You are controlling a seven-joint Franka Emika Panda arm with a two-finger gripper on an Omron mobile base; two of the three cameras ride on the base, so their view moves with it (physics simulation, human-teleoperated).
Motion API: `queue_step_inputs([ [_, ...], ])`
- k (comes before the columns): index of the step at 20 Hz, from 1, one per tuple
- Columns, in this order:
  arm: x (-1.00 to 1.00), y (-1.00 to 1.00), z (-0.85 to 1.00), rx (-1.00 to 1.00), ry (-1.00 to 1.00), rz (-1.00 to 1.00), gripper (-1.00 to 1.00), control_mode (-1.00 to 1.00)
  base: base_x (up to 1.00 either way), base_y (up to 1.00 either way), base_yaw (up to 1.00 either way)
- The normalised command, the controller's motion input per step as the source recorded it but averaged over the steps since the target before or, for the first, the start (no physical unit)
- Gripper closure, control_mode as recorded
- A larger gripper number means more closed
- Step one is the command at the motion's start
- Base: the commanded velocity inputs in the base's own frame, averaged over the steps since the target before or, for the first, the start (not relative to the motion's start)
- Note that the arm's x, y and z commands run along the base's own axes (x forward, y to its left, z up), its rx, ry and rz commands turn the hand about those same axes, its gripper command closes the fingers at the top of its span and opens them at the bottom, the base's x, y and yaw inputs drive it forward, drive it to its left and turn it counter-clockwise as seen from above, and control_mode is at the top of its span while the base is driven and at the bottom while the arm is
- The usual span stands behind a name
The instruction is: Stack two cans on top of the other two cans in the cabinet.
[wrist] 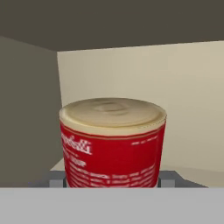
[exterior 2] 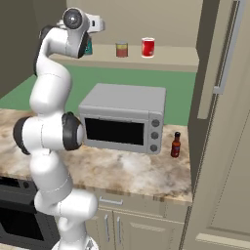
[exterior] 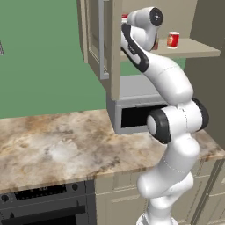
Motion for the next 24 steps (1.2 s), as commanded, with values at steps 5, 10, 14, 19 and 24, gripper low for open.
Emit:
queue_step_inputs([
  [5,0.20,0.01,0.00,0.00,0.10,0.03,1.00,-1.00,0.00,0.00,0.00],
  [10,0.13,0.04,-0.01,0.00,0.03,0.01,1.00,-1.00,0.00,0.00,0.00],
  [14,0.10,0.09,-0.03,0.00,0.00,0.02,1.00,-1.00,0.00,0.00,0.00],
  [19,0.07,0.08,-0.11,0.00,0.00,0.02,1.00,-1.00,0.00,0.00,0.00],
  [24,0.07,-0.02,-0.11,0.00,0.00,0.02,1.00,-1.00,0.00,0.00,0.00],
])
